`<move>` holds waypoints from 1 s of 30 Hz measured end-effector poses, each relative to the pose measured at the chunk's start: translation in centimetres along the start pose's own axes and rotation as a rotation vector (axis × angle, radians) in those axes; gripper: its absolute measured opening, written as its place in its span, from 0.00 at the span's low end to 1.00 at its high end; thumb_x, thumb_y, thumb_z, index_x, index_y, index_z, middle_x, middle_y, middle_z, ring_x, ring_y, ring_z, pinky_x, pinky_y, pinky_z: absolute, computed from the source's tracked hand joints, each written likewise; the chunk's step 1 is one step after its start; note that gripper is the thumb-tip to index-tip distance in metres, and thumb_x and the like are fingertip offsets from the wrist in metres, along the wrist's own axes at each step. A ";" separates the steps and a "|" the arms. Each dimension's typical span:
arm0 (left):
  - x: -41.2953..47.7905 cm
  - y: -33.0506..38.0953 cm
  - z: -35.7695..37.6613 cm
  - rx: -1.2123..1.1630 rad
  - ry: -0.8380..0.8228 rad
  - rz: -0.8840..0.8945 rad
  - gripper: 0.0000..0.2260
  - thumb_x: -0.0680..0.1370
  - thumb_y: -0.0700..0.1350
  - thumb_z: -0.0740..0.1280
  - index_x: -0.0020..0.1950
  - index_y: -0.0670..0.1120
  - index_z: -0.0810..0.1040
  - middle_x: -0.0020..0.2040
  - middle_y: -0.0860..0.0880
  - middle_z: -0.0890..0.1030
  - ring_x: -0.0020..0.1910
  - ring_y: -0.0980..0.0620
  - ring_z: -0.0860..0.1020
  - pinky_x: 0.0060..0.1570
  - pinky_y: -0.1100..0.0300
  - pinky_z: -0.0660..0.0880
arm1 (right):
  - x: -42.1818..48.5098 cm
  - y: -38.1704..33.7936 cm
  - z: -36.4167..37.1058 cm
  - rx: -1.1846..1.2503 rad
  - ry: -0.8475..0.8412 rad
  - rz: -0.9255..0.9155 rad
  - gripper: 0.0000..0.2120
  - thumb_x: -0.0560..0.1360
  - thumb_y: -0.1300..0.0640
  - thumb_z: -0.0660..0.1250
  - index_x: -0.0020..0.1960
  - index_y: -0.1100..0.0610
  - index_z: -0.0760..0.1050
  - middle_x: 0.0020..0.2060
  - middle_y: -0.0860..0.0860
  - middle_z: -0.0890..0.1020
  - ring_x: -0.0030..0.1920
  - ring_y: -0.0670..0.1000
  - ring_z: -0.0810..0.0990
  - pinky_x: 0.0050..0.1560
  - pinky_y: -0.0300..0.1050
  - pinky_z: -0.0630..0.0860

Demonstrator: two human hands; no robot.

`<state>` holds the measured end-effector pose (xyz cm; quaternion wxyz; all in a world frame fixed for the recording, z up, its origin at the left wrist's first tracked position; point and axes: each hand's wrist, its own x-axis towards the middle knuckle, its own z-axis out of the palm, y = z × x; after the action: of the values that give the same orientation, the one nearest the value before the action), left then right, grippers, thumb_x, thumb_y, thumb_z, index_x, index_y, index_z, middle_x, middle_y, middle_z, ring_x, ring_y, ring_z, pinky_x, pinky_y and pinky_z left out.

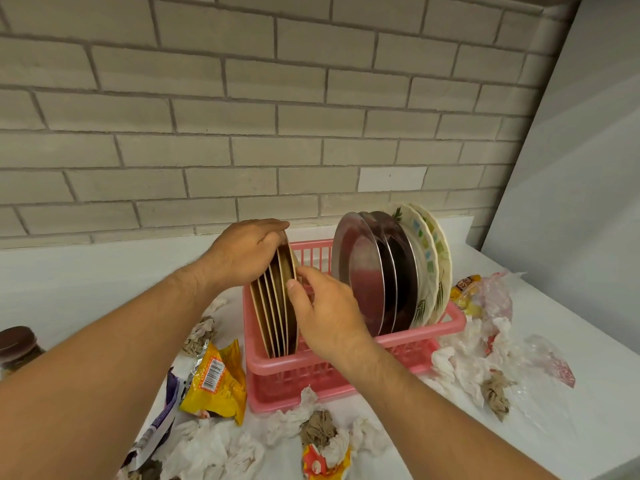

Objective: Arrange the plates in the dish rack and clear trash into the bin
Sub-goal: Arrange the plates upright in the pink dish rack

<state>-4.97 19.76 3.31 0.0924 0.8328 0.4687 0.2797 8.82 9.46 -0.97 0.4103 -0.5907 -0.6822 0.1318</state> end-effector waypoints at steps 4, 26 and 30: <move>0.0 -0.3 -0.3 -0.051 -0.016 0.006 0.18 0.82 0.50 0.54 0.70 0.53 0.69 0.70 0.54 0.70 0.67 0.59 0.66 0.61 0.66 0.59 | 0.6 0.3 0.1 -0.081 0.053 0.006 0.12 0.80 0.47 0.52 0.55 0.50 0.71 0.39 0.45 0.76 0.40 0.46 0.77 0.44 0.50 0.78; -0.4 -0.1 -0.1 0.048 0.065 -0.061 0.21 0.81 0.56 0.55 0.69 0.46 0.70 0.68 0.49 0.73 0.65 0.50 0.70 0.59 0.59 0.65 | 8.8 -2.2 -7.2 -0.498 0.188 0.004 0.14 0.78 0.61 0.60 0.62 0.57 0.62 0.34 0.53 0.73 0.35 0.54 0.74 0.27 0.42 0.66; -0.5 -0.2 -0.1 0.044 0.058 -0.063 0.21 0.81 0.56 0.54 0.70 0.47 0.70 0.68 0.49 0.72 0.65 0.50 0.70 0.59 0.59 0.65 | 6.5 -0.3 -5.1 -0.567 0.117 0.003 0.21 0.77 0.63 0.62 0.65 0.55 0.55 0.46 0.60 0.79 0.39 0.59 0.80 0.32 0.47 0.74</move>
<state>-5.32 19.44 3.12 0.0692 0.8109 0.5032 0.2904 12.53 13.76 5.07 0.2673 -0.6894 -0.6661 -0.0979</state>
